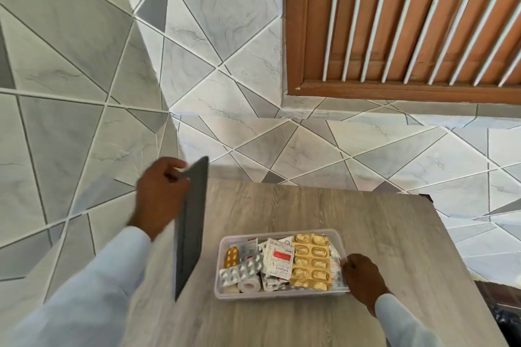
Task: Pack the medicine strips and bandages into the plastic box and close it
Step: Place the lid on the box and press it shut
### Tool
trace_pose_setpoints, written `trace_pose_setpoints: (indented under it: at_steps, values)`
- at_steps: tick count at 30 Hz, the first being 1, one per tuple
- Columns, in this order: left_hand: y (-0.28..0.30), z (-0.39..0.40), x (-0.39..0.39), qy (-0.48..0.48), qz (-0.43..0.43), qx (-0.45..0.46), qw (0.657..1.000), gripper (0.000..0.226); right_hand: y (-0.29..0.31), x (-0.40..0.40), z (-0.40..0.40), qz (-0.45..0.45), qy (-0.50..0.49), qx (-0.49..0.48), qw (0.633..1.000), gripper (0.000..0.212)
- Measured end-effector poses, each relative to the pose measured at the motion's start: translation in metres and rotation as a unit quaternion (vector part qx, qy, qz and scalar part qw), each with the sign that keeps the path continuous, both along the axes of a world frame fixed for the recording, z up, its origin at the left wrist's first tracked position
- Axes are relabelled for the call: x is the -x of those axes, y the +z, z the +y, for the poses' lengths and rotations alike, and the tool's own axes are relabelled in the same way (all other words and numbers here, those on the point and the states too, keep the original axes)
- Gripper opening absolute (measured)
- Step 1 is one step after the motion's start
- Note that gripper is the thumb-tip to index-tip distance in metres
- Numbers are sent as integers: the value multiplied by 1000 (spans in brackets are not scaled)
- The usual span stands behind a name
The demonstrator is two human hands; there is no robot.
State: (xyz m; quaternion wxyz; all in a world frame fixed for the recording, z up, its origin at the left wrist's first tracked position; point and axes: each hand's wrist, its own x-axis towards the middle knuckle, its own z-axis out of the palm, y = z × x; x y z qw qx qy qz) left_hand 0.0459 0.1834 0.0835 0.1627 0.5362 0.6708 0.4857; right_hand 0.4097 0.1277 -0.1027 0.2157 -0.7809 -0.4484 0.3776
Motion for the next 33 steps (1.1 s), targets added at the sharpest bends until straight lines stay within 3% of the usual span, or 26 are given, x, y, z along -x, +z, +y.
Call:
trace_pose_setpoints:
  at_steps: [4, 6, 8, 10, 13, 15, 18, 21, 24, 27, 29, 31, 33]
  values:
    - [-17, -25, -51, -119, 139, -32, 983, 17, 2, 30, -11, 30, -32, 10, 999, 13]
    - [-34, -36, -67, -182, 161, -30, 970, 23, 8, 41, -13, -15, -32, 0, 999, 29]
    - [-51, -49, -82, -236, 165, -27, 957, 26, 25, 53, -12, -48, -50, -72, 995, 38]
    - [-65, -62, -100, -275, 177, -15, 945, 26, 51, 68, -11, 80, -81, -117, 987, 33]
    - [-86, -75, -123, -325, 191, 30, 926, 29, 87, 92, -3, 388, -56, -31, 920, 45]
    - [-97, -79, -131, -352, 176, 61, 918, 32, 92, 101, 4, 448, -33, 5, 893, 37]
    - [-99, -78, -126, -385, 112, 119, 908, 33, 87, 108, 13, 384, -30, -5, 923, 24]
    - [-96, -65, -91, -336, 63, 108, 934, 28, 82, 100, 15, 310, -33, -27, 950, 25]
    - [-117, -48, -29, -139, 67, 106, 982, 25, 71, 79, 11, 318, -47, -27, 946, 28]
    - [-151, -43, 24, -1, 55, 285, 957, 49, 57, 63, 6, 336, -48, -23, 940, 30]
    - [-171, -47, 30, -18, -80, 374, 924, 56, 49, 59, 4, 340, -49, -20, 939, 30]
    - [-178, -54, 19, -40, -159, 382, 910, 50, 44, 58, 3, 336, -51, -18, 940, 29]
    - [-179, -59, 6, -28, -166, 363, 916, 45, 39, 57, 5, 311, -60, -26, 948, 28]
